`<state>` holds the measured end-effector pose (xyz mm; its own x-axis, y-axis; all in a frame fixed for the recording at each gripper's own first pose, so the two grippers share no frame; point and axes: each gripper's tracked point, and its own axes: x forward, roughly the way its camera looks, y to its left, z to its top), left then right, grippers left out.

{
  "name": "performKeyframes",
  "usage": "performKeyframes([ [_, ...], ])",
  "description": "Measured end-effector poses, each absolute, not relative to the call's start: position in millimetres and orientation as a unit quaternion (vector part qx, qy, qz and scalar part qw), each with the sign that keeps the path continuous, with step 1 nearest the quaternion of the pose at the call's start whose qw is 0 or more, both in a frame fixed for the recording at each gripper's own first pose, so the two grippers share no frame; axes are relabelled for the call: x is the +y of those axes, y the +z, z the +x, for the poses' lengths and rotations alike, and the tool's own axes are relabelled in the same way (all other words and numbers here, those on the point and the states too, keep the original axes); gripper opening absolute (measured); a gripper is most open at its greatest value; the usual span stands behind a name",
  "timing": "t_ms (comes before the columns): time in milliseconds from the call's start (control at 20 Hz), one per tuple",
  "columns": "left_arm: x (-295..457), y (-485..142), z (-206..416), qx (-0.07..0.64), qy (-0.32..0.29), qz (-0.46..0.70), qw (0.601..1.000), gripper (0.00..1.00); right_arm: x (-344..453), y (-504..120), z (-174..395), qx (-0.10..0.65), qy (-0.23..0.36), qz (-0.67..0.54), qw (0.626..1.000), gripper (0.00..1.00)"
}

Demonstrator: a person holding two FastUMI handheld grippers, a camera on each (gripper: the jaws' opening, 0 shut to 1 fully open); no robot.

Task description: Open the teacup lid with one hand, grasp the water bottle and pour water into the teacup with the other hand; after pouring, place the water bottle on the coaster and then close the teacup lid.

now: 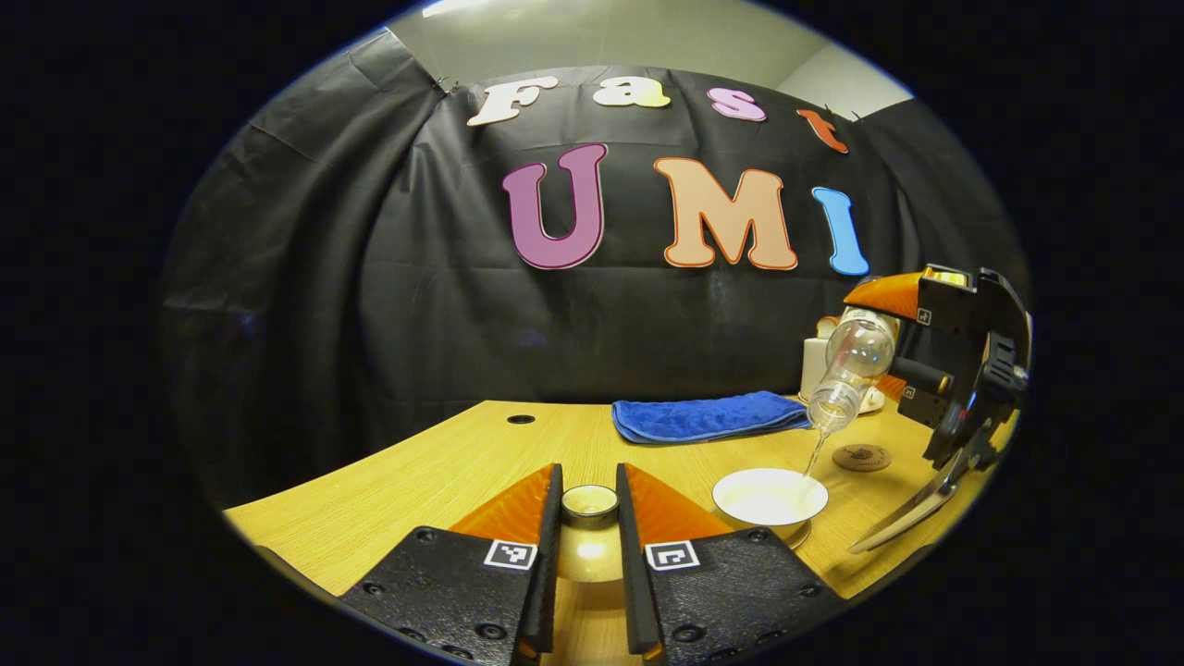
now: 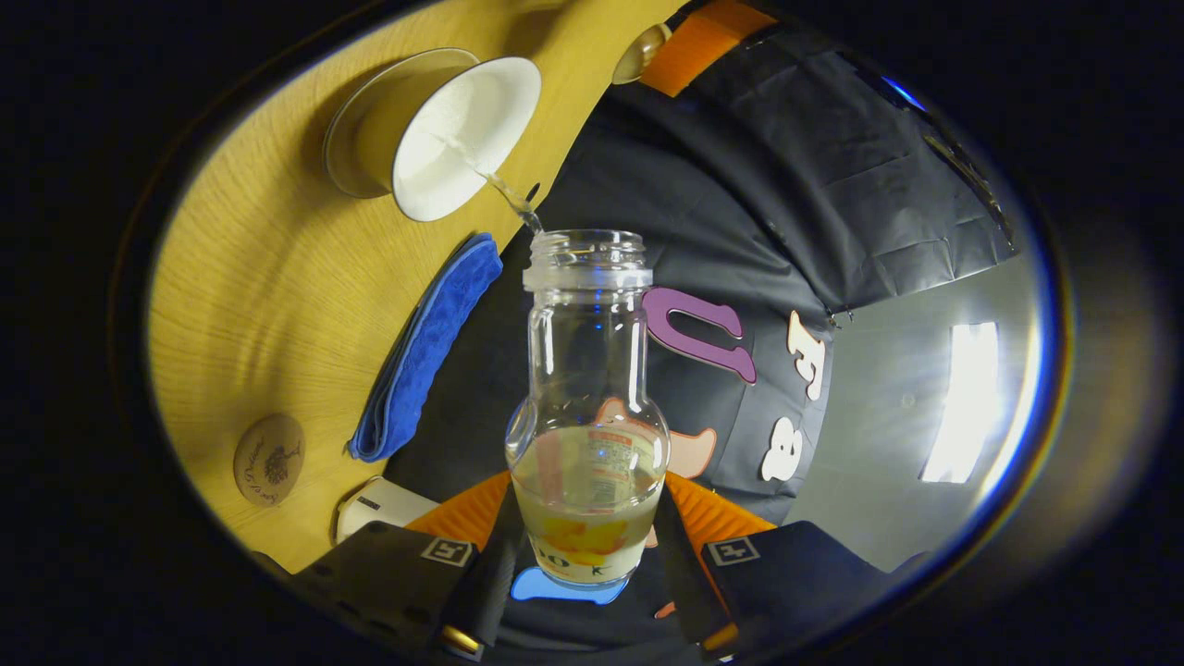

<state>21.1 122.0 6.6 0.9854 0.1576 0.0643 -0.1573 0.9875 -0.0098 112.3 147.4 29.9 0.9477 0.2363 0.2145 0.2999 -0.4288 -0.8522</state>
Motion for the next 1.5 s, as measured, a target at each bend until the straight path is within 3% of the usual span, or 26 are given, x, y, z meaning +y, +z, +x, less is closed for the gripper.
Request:
performKeyframes([
  [150, 123.2, 5.6, 20.8, -0.032, 0.08, -0.002, 0.996, 0.28, 152.2, 30.5, 110.7, -0.168, -0.032, -0.847, 0.503, 0.77],
  [300, 123.5, 6.9, 20.4, -0.032, 0.082, -0.002, 0.996, 0.28, 148.2, 20.3, 110.9, -0.146, -0.016, -0.831, 0.537, 0.77],
  [650, 123.5, 6.6, 20.7, -0.032, 0.082, -0.002, 0.996, 0.28, 132.4, -16.7, 108.7, -0.019, 0.047, -0.686, 0.726, 0.74],
  [800, 123.7, 6.4, 21.5, -0.032, 0.082, -0.002, 0.996, 0.28, 139.7, -25.9, 110.4, 0.039, 0.078, -0.57, 0.817, 0.74],
  [850, 123.4, 7.0, 21.1, -0.032, 0.082, -0.002, 0.996, 0.28, 144.9, -27.9, 111.1, 0.057, 0.088, -0.523, 0.846, 0.8],
  [900, 123.6, 7.1, 21.2, -0.032, 0.082, -0.002, 0.996, 0.28, 149.9, -28.4, 110.7, 0.073, 0.097, -0.476, 0.871, 0.75],
  [1000, 123.3, 6.5, 20.3, -0.032, 0.082, -0.002, 0.996, 0.28, 156.8, -24.6, 109.4, 0.096, 0.105, -0.385, 0.912, 0.74],
  [1200, 123.2, 6.0, 20.7, -0.032, 0.082, -0.002, 0.996, 0.28, 148.3, -19.5, 110.8, 0.115, 0.102, -0.242, 0.958, 0.77],
  [1500, 123.4, 6.0, 21.1, -0.032, 0.082, -0.002, 0.996, 0.28, 129.5, -13.9, 117.0, 0.109, 0.069, -0.101, 0.986, 0.77],
])
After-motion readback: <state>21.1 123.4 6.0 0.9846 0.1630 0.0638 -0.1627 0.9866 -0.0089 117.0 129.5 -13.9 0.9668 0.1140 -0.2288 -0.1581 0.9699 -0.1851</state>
